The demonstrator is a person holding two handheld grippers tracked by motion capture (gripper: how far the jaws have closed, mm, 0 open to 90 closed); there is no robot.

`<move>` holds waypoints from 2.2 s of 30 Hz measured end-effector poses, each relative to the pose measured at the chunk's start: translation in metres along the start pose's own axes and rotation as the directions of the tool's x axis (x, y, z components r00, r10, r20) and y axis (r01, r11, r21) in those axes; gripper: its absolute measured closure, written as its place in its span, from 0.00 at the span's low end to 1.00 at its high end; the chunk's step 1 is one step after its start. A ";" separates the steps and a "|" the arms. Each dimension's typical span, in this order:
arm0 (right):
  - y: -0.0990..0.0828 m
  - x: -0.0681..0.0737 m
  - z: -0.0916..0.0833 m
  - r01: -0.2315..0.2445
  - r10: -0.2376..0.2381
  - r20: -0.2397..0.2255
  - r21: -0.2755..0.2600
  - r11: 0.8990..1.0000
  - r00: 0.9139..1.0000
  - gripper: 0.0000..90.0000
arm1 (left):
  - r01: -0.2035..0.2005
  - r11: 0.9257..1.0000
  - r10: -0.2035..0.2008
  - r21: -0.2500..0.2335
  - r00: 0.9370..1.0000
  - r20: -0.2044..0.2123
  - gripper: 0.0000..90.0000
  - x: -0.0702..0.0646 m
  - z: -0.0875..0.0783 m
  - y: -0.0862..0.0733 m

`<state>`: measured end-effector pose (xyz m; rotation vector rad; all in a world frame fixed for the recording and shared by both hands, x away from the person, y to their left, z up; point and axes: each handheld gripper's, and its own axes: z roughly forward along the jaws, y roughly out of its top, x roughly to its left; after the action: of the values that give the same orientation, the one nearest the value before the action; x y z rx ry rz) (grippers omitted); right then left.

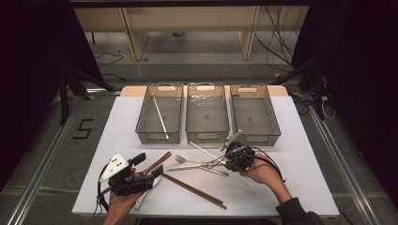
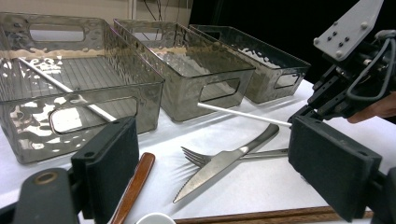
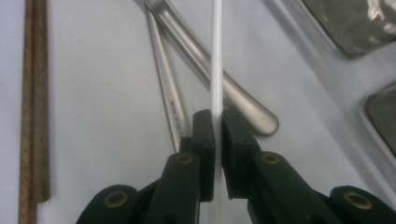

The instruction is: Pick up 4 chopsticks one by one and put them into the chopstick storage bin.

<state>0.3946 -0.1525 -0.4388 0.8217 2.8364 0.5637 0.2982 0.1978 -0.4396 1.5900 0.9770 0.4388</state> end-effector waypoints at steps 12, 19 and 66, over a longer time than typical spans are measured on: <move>0.020 0.003 -0.008 0.003 -0.005 -0.014 -0.075 0.997 1.000 0.95 | 0.000 1.000 0.000 0.000 1.000 0.001 0.18 0.000 0.000 0.000; 0.029 0.002 -0.011 0.002 -0.004 -0.018 -0.122 0.993 1.000 0.95 | 0.000 1.000 0.000 -0.001 1.000 0.001 0.18 0.000 0.000 0.000; 0.129 -0.005 -0.009 -0.120 0.106 -0.059 -0.324 0.938 0.993 0.94 | 0.007 1.000 -0.007 -0.010 1.000 0.000 0.18 0.001 -0.001 0.000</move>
<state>0.4594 -0.0573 -0.3800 0.9187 2.6324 1.0446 0.2980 0.1993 -0.4391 1.5766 0.9790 0.4385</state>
